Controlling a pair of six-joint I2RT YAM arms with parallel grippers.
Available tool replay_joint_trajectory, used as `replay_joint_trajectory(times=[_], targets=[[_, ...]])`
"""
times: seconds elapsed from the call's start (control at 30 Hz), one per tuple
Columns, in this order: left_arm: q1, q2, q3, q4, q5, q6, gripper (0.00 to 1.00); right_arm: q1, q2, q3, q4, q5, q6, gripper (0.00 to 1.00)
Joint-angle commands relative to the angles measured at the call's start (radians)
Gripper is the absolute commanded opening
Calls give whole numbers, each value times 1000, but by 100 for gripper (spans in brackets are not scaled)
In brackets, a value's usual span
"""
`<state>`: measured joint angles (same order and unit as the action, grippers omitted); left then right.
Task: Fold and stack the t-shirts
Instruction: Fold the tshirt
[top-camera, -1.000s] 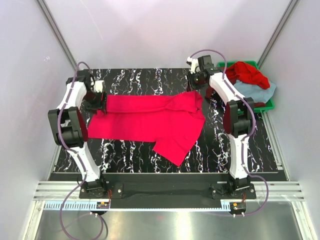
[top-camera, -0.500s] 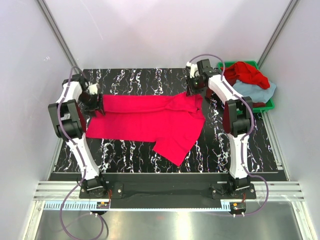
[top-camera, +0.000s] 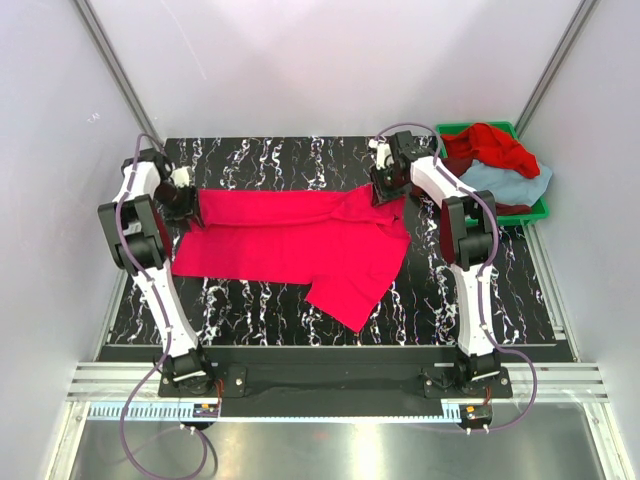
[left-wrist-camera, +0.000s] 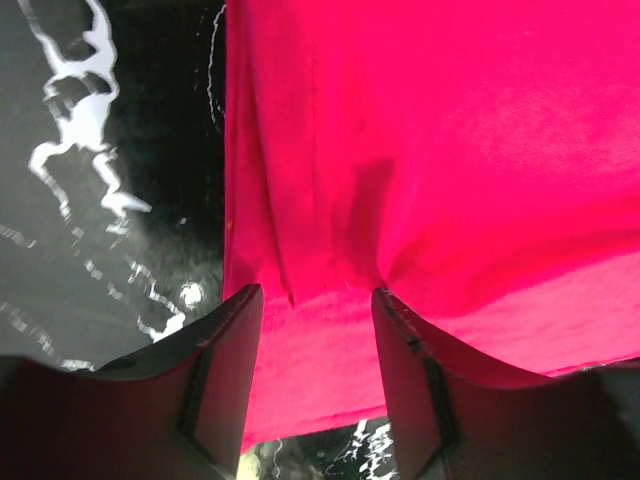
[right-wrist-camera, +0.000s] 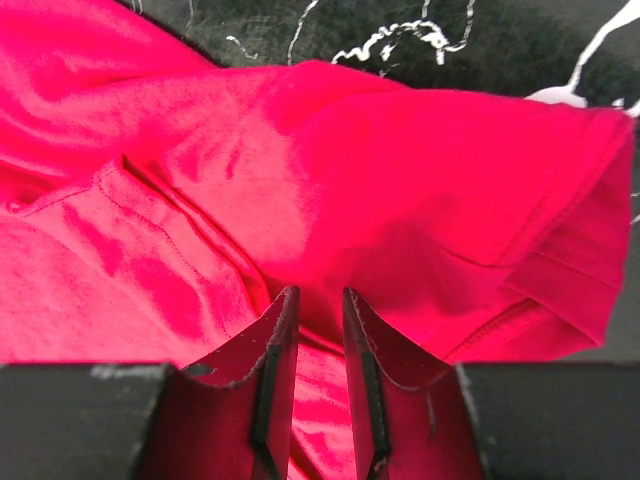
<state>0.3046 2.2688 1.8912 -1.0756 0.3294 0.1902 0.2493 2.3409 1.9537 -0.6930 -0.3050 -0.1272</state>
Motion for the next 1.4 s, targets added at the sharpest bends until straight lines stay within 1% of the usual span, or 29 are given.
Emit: replay_joint_trajectory(times=[0.0,0.07,0.17,0.3,0.4,0.5,0.57,0.6,0.63,0.67,0.7,0.83,1.13,1.17,1.23,1.27,1.33,1.37], targets=[[1,26,55,-7,25,2,50,21,-11,2,13,6,-15,31],[2,38,66,-9,19,3,48,22,-12,-4,13,7,-15,31],[4,41,69,-10,20,6,37,25,-14,-12,16,7,-14,31],[5,37,71,-9,25,6,28,28,-14,-9,21,10,-11,31],[8,32,72,-7,23,5,16,33,-14,-7,20,9,-9,31],[11,26,68,-4,26,3,15,34,-11,-6,18,9,-9,31],[11,23,66,-4,23,5,12,34,-11,-3,20,7,-8,31],[13,20,68,-4,19,5,10,34,-11,-1,16,6,-9,31],[13,17,68,-4,5,8,5,34,-9,-1,16,6,-9,31],[14,12,74,-3,-3,9,1,34,-9,2,16,6,-8,31],[17,2,78,-1,-12,9,0,34,-11,4,16,6,-8,31],[34,-22,95,8,-46,17,0,36,-12,2,15,6,-9,31],[41,-11,98,14,-84,14,1,35,-9,4,18,6,-8,31],[41,-8,97,14,-87,14,5,34,-11,5,18,9,-8,31],[39,-6,97,11,-90,12,23,35,-14,23,21,27,-11,32],[37,-9,98,11,-92,11,31,34,-14,36,21,33,-11,32],[36,-28,100,14,-78,12,41,30,-23,63,35,62,-17,33],[34,-50,100,16,-70,12,42,25,-23,91,50,70,-17,34]])
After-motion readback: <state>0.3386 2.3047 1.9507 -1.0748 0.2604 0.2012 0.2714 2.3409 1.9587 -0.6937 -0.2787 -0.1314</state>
